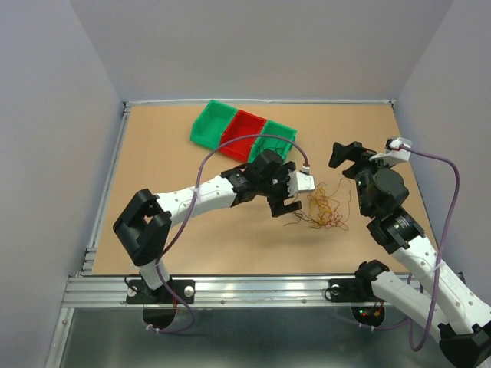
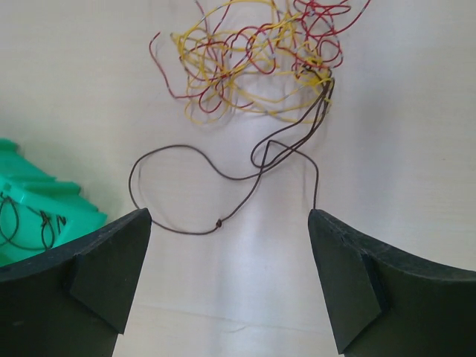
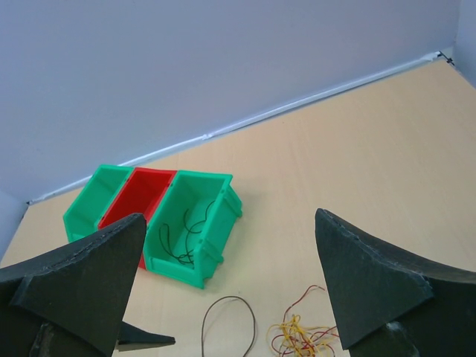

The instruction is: Untangle the cables

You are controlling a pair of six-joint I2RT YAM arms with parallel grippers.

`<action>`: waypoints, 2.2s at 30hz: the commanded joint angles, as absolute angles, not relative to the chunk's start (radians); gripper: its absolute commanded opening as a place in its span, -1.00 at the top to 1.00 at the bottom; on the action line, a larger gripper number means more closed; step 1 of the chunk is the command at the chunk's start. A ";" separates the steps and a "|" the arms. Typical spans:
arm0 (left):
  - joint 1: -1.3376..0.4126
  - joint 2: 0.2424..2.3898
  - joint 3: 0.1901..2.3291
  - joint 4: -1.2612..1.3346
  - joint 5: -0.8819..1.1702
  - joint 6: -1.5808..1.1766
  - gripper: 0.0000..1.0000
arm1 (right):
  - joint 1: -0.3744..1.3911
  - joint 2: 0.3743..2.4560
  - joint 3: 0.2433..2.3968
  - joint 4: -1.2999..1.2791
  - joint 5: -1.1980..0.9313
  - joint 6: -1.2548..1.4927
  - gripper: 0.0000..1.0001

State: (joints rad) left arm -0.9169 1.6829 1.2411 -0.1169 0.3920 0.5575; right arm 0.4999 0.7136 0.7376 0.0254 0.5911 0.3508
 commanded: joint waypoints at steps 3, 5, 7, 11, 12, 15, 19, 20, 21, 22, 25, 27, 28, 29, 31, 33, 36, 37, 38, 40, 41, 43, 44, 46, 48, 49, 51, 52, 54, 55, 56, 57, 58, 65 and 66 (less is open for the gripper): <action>-0.960 1.689 1.197 -0.029 0.466 0.574 -0.98 | 0.505 0.692 0.718 0.037 0.592 0.331 -1.00; -0.977 1.716 1.204 -0.005 0.460 0.557 -0.98 | 0.505 0.678 0.712 0.037 0.594 0.333 -1.00; -0.988 1.736 1.215 0.020 0.446 0.548 -0.98 | 0.505 0.664 0.706 0.037 0.595 0.336 -1.00; -1.019 1.813 1.264 0.049 0.440 0.531 -0.98 | 0.505 0.631 0.693 0.037 0.597 0.337 -1.00; -1.022 1.830 1.276 0.046 0.439 0.526 -0.98 | 0.505 0.626 0.692 0.037 0.598 0.341 -1.00; -1.032 1.891 1.302 0.044 0.419 0.522 -0.98 | 0.505 0.615 0.686 0.035 0.597 0.339 -1.00; -1.031 1.969 1.328 0.049 0.371 0.515 -0.97 | 0.505 0.615 0.686 0.035 0.598 0.336 -1.00; -1.032 1.982 1.342 0.049 0.355 0.511 -0.94 | 0.505 0.614 0.686 0.035 0.600 0.336 -1.00; -1.032 1.994 1.350 0.046 0.353 0.509 -0.89 | 0.506 0.614 0.687 0.034 0.601 0.336 -1.00; -1.032 2.008 1.361 0.038 0.353 0.509 -0.81 | 0.505 0.614 0.687 0.034 0.600 0.334 -1.00; -1.031 2.061 1.397 0.003 0.350 0.517 -0.19 | 0.505 0.614 0.687 0.034 0.603 0.331 -1.00; -1.032 2.068 1.411 0.002 0.312 0.517 0.73 | 0.506 0.609 0.687 0.031 0.603 0.330 -1.00; -1.032 2.057 1.411 0.002 0.295 0.515 1.00 | 0.505 0.607 0.686 0.031 0.606 0.330 -1.00; -1.029 2.046 1.405 0.002 0.288 0.514 1.00 | 0.506 0.603 0.686 0.029 0.606 0.328 -1.00; -1.028 2.011 1.385 0.002 0.298 0.515 1.00 | 0.505 0.597 0.684 0.029 0.606 0.330 -1.00; -1.028 1.948 1.359 0.003 0.305 0.514 1.00 | 0.505 0.597 0.683 0.029 0.606 0.328 -1.00; -1.028 1.862 1.338 -0.023 0.316 0.505 1.00 | 0.505 0.603 0.686 0.029 0.604 0.328 -1.00; -1.028 1.820 1.332 -0.041 0.324 0.499 1.00 | 0.505 0.610 0.687 0.029 0.600 0.327 -1.00; -1.028 1.797 1.328 -0.049 0.331 0.494 1.00 | 0.505 0.617 0.689 0.029 0.597 0.324 -1.00; -1.028 1.749 1.318 -0.063 0.353 0.480 1.00 | 0.505 0.640 0.696 0.029 0.574 0.319 -0.99; -1.026 1.700 1.303 -0.066 0.357 0.476 1.00 | 0.506 0.649 0.699 0.028 0.568 0.315 -0.98; -1.025 1.649 1.287 -0.064 0.359 0.466 1.00 | 0.505 0.682 0.710 0.026 0.537 0.314 -0.95; -1.023 1.608 1.273 -0.058 0.356 0.456 1.00 | 0.505 0.699 0.715 0.022 0.525 0.313 -0.93; -1.016 1.560 1.256 -0.045 0.342 0.436 1.00 | 0.505 0.759 0.738 0.003 0.474 0.311 -0.92; -1.005 1.545 1.253 -0.035 0.316 0.422 1.00 | 0.505 0.804 0.756 -0.027 0.405 0.310 -0.92; -0.999 1.533 1.250 -0.032 0.311 0.413 1.00 | 0.505 0.828 0.764 -0.037 0.381 0.305 -0.93; -0.970 1.520 1.244 -0.006 0.301 0.382 1.00 | 0.505 0.877 0.781 -0.055 0.347 0.304 -0.94; -0.962 1.514 1.241 -0.005 0.293 0.373 1.00 | 0.505 0.880 0.781 -0.055 0.328 0.302 -0.96; -0.939 1.502 1.233 0.032 0.275 0.357 1.00 | 0.505 0.873 0.772 -0.055 0.310 0.293 -0.97; -0.930 1.494 1.230 0.049 0.249 0.345 1.00 | 0.505 0.847 0.766 -0.055 0.264 0.267 -0.97; -0.924 1.490 1.221 0.055 0.239 0.341 1.00 | 0.505 0.829 0.759 -0.048 0.243 0.255 -0.98; -0.907 1.485 1.218 0.061 0.226 0.331 1.00 | 0.505 0.793 0.743 -0.041 0.182 0.241 -0.98; -0.901 1.480 1.215 0.069 0.219 0.328 1.00 | 0.506 0.769 0.729 -0.029 0.142 0.227 -0.98; -0.879 1.437 1.187 0.087 0.215 0.331 1.00 | 0.505 0.733 0.687 0.066 -0.145 0.147 -1.00; -0.879 1.433 1.184 0.090 0.218 0.331 1.00 | 0.505 0.745 0.690 0.072 -0.167 0.138 -1.00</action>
State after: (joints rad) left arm -0.8776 1.5116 1.2011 0.0166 0.2237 0.3458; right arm 0.5007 0.7105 0.7055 0.0036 0.0235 0.2047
